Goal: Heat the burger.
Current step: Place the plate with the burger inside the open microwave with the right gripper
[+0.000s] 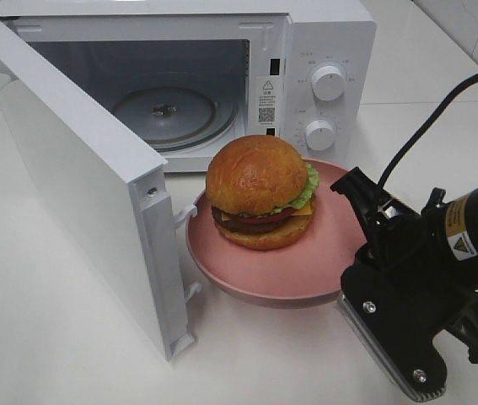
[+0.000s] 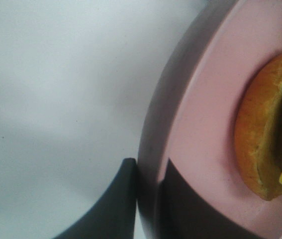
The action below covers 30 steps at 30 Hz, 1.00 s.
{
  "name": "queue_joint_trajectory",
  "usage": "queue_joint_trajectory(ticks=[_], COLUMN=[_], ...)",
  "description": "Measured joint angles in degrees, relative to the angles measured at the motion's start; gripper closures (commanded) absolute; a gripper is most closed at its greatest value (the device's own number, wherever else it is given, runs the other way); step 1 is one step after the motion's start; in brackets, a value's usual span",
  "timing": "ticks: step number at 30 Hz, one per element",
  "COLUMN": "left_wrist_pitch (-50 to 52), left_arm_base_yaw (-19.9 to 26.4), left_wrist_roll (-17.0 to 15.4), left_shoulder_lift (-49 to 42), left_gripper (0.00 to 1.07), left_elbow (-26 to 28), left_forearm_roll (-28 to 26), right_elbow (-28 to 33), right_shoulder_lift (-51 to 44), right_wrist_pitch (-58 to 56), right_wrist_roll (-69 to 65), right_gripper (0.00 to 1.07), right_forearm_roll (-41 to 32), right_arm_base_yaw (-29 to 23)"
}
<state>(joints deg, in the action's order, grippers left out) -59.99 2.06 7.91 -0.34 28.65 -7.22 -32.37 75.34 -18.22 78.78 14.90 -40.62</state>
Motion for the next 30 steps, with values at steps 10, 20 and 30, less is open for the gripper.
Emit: queue_joint_trajectory(ticks=[10,20,30], left_wrist_pitch=[0.0,0.0,0.0], left_arm_base_yaw=[0.0,0.0,0.0], left_wrist_roll=[0.0,0.0,0.0], left_shoulder_lift=[0.0,0.0,0.0], left_gripper=[0.07,0.07,0.07], left_elbow=[0.0,0.0,0.0], left_forearm_roll=[0.0,0.0,0.0], right_elbow=[-0.7,-6.0,-10.5], right_shoulder_lift=[0.1,2.0,7.6], right_wrist_pitch=[-0.1,1.9,2.0], right_wrist_roll=[12.9,14.0,14.0], right_gripper=[1.07,1.07,1.07], right_forearm_roll=[-12.8,-14.2,-14.2], right_arm_base_yaw=[2.2,2.2,2.2])
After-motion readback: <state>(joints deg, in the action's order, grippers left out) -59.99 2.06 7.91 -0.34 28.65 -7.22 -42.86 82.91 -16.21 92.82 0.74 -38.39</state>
